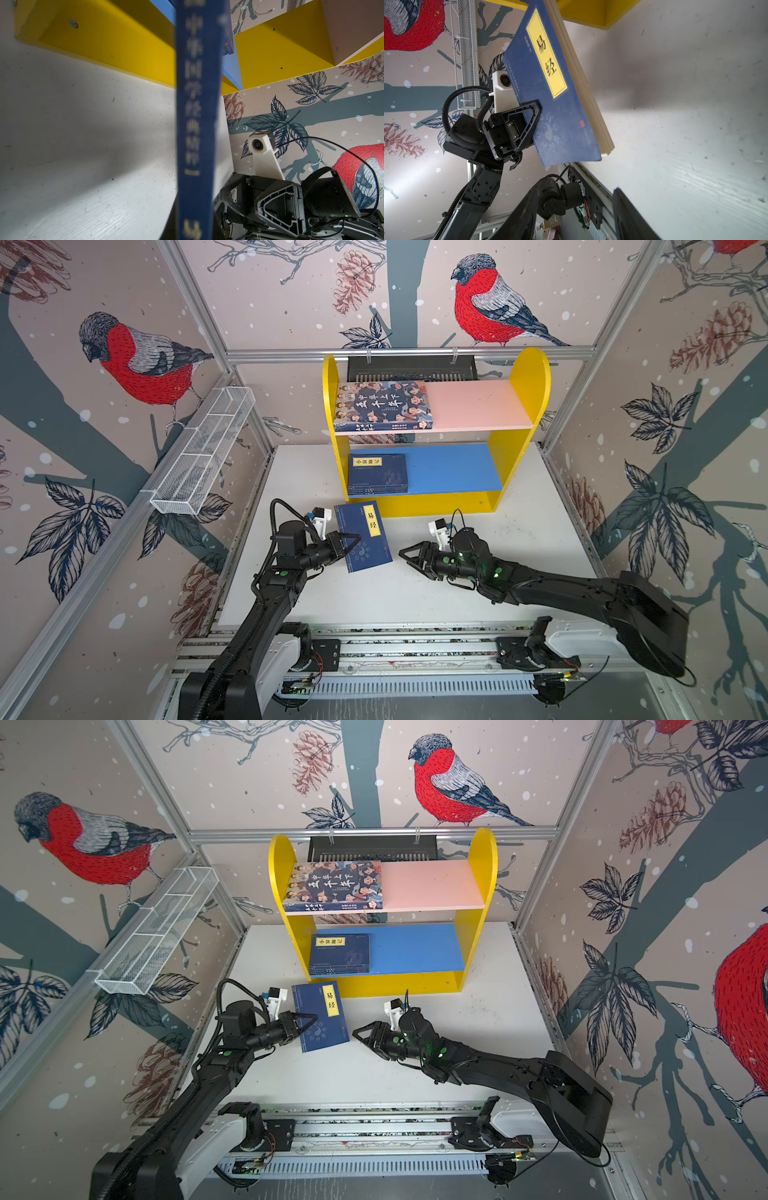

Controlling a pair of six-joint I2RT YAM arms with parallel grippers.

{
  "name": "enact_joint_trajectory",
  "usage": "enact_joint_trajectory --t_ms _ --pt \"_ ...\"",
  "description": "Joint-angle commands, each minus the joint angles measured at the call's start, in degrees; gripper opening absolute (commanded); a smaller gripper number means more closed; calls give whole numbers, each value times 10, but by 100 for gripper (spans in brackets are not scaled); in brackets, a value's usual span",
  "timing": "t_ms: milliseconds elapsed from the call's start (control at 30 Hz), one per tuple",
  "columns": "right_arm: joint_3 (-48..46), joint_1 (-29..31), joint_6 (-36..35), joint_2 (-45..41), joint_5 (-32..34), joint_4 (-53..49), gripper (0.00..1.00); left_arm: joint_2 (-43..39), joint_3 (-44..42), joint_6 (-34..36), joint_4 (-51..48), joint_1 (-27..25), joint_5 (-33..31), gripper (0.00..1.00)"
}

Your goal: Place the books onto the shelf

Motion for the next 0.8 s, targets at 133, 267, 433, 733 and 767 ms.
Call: enact_joint_trajectory --t_ms 133,267,433,733,767 --pt "-17 62 81 59 104 172 59 4 30 -22 -26 1 4 0" --pt "-1 88 91 100 117 213 59 -1 10 -81 12 2 18 0" --pt "3 98 111 139 127 284 59 -3 2 -136 40 2 36 0" --pt "20 94 121 169 134 323 59 -5 -44 -269 174 1 58 0" --pt "24 93 120 171 134 325 60 -5 -44 -270 176 1 57 0"
